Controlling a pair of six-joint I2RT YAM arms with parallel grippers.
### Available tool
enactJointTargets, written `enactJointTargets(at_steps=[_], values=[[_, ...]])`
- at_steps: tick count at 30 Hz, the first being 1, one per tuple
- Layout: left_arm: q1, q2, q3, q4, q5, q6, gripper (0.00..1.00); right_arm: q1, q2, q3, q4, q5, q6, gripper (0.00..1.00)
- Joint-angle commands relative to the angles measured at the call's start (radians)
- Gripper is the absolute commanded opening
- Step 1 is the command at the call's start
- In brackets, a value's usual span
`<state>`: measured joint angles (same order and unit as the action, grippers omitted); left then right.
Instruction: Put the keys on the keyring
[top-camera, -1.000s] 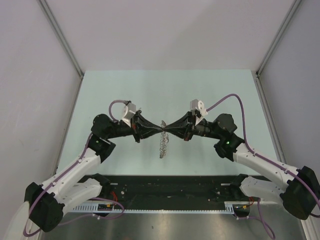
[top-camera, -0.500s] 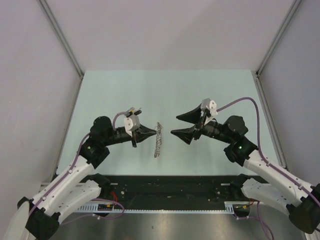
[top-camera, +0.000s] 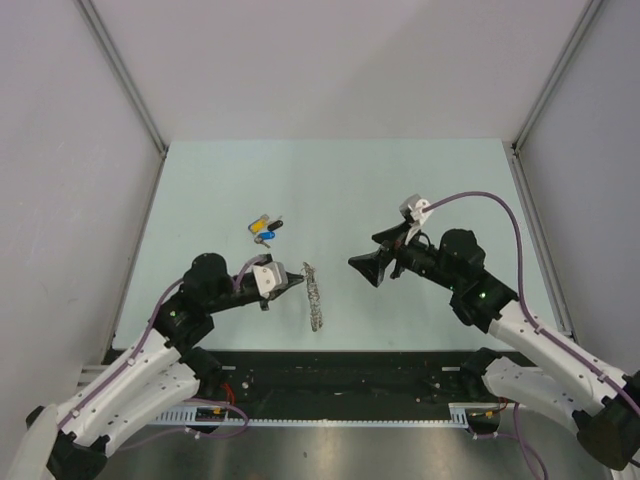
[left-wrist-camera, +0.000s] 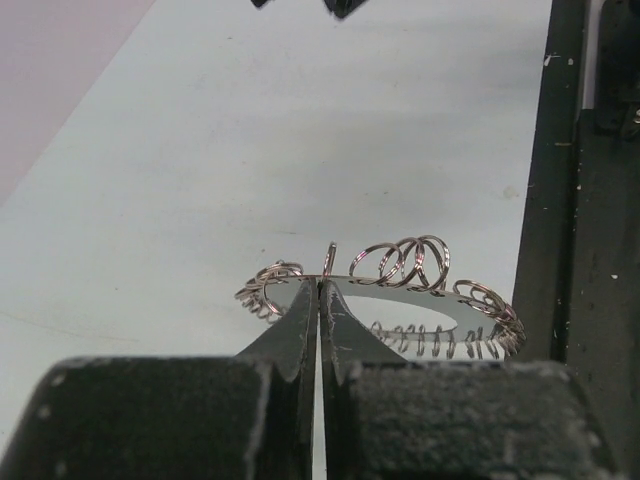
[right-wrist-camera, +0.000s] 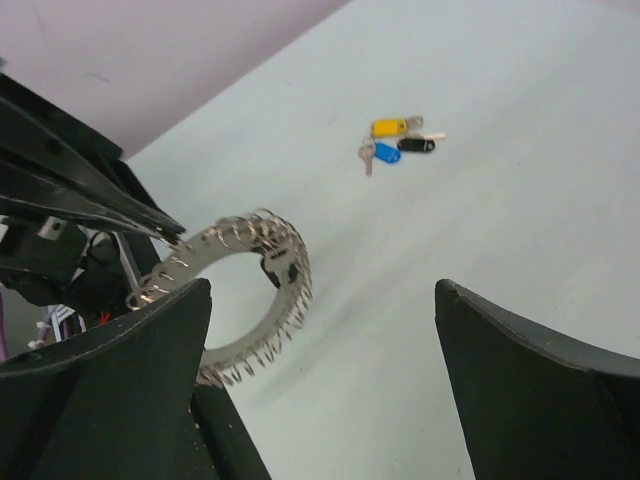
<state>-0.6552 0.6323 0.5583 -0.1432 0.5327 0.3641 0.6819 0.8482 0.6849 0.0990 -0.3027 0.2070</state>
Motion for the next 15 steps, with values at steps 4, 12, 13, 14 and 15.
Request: enactJointTargets(at_steps=[4, 12, 13, 14, 15], values=[[-0.009, -0.039, -0.024, 0.031, -0.085, 0.009, 0.00, -0.015, 0.144, 0.018, 0.021, 0.005, 0.023, 0.96], [-0.009, -0.034, -0.037, 0.048, -0.274, -0.211, 0.00, -0.013, 0.287, 0.018, 0.131, 0.020, 0.022, 0.89], [-0.009, -0.020, -0.038, 0.056, -0.270, -0.226, 0.00, -0.012, 0.296, 0.018, 0.136, 0.020, 0.022, 0.89], [-0.009, -0.013, -0.038, 0.065, -0.270, -0.249, 0.00, -0.010, 0.304, 0.018, 0.139, 0.022, 0.022, 0.89], [-0.009, 0.001, -0.035, 0.067, -0.281, -0.261, 0.00, -0.008, 0.304, 0.016, 0.139, 0.024, 0.020, 0.88]])
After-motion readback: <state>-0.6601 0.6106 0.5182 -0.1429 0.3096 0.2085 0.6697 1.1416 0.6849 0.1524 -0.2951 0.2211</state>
